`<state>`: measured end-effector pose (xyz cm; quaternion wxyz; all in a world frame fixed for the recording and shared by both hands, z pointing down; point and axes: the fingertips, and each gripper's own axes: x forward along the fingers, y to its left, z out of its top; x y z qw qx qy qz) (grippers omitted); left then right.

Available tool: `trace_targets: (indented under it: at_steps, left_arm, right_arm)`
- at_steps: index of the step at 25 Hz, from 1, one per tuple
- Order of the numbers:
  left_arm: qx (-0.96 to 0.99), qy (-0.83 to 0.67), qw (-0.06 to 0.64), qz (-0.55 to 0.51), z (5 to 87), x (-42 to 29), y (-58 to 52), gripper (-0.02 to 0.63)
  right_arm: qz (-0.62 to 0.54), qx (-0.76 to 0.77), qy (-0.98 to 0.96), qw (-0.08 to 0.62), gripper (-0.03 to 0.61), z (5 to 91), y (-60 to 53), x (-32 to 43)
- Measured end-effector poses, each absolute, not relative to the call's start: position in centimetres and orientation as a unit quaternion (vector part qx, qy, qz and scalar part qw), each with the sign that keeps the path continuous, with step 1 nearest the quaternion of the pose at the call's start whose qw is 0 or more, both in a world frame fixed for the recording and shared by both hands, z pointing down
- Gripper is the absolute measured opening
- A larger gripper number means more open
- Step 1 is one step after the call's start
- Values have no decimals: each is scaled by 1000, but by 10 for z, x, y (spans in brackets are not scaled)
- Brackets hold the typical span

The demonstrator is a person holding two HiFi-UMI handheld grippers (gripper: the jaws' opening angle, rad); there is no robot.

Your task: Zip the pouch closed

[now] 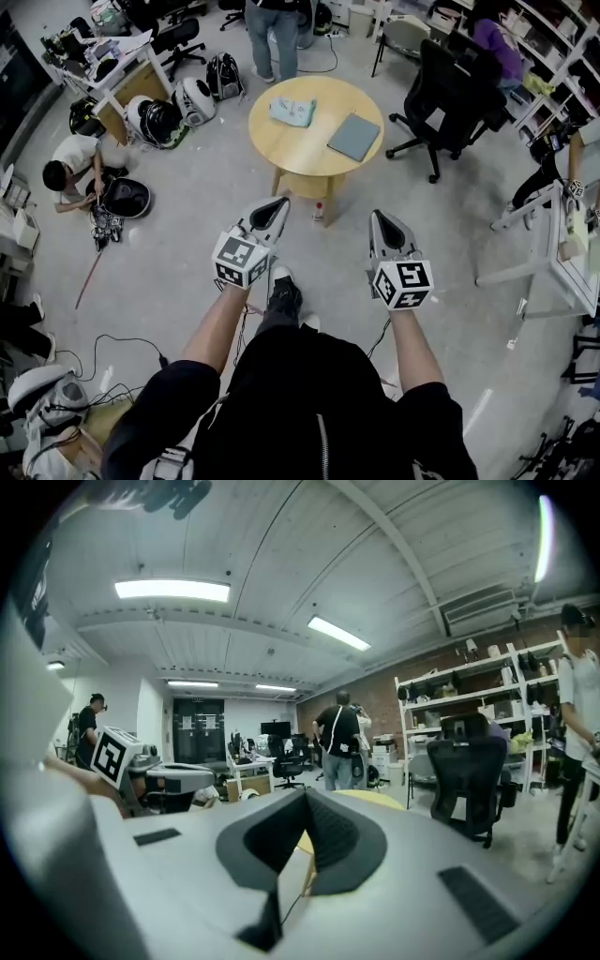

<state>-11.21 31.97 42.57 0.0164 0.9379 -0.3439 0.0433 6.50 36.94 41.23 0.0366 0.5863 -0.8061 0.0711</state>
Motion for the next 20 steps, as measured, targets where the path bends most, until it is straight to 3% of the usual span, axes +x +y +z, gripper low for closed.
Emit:
trace_targets:
  at_steps: [10, 20]
  left_arm:
    - [939, -340, 35, 48, 445, -97, 277, 3]
    - [943, -326, 51, 42, 459, -68, 153, 3]
  right_arm:
    - [83, 573, -814, 48, 2, 428, 330, 68]
    - [94, 575, -810, 68, 2, 440, 207, 86]
